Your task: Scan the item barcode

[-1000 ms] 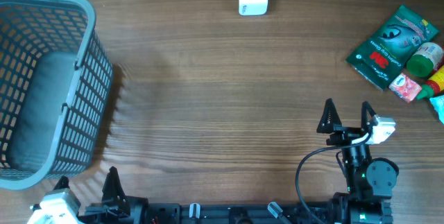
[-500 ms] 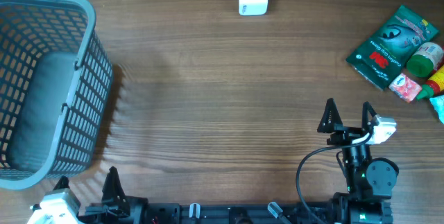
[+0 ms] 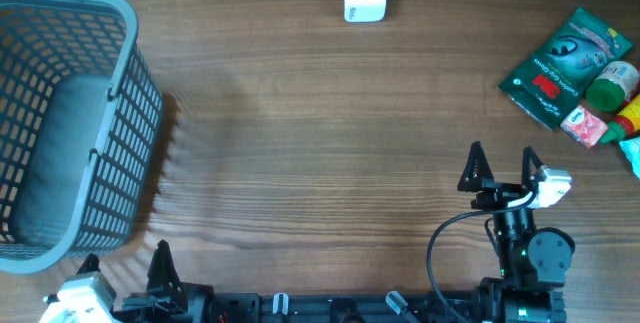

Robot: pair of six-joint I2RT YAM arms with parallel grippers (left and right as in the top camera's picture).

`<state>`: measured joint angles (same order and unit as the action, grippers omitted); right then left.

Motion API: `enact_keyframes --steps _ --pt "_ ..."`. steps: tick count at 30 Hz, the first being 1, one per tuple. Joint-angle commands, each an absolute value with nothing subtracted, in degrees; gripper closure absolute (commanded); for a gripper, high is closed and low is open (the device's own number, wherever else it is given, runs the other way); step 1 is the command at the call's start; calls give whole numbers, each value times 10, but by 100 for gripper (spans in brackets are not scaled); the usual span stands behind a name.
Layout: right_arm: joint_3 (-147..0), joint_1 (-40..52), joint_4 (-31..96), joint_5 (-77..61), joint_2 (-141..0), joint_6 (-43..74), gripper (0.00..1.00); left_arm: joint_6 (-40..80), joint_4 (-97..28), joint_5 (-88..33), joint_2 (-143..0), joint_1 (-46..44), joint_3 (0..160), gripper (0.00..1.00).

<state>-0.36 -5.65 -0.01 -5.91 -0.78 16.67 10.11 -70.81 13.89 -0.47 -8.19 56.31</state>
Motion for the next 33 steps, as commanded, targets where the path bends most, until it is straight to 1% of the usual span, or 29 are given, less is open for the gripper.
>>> enact_keyframes --steps 1,33 --pt "-3 -53 -2 -49 -2 166 0 94 -707 146 -3 -79 565 0" --pt "-3 -53 -2 -49 -2 167 0 94 -701 143 -3 -83 559 0"
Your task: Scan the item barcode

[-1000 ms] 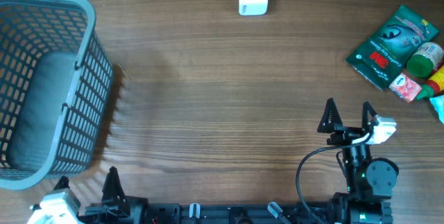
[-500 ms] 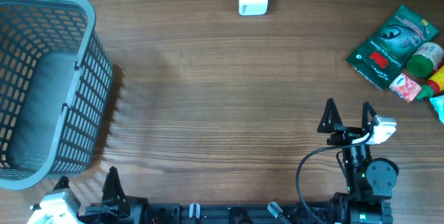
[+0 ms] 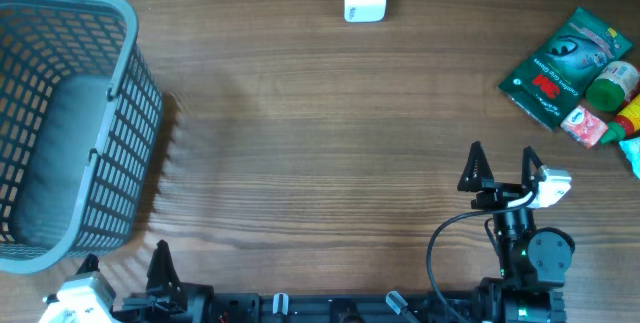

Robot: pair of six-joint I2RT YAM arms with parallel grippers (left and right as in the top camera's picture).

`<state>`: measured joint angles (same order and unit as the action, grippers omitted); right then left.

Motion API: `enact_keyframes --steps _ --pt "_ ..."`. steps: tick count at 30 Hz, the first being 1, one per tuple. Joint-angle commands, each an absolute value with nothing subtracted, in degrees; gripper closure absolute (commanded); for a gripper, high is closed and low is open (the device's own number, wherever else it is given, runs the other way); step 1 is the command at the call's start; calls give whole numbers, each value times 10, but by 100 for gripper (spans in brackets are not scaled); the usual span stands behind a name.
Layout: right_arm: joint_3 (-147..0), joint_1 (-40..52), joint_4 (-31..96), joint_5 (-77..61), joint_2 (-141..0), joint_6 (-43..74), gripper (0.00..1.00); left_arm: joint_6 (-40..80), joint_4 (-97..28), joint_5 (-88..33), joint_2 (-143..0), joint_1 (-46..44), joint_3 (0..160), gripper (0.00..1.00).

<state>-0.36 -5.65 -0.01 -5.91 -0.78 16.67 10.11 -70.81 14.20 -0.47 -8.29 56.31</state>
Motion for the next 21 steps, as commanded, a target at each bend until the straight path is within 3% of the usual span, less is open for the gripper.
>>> enact_keyframes --steps 1,7,13,21 --pt "-3 -53 -2 -49 -2 166 0 94 -698 141 -3 -77 554 0" --pt "-3 -53 -2 -49 -2 167 0 94 -586 83 -3 -26 471 0" --pt "-3 -53 -2 -49 -2 167 0 94 -398 36 -3 -24 346 0" --pt "-3 -53 -2 -49 -2 166 0 94 -258 23 -3 -8 211 0"
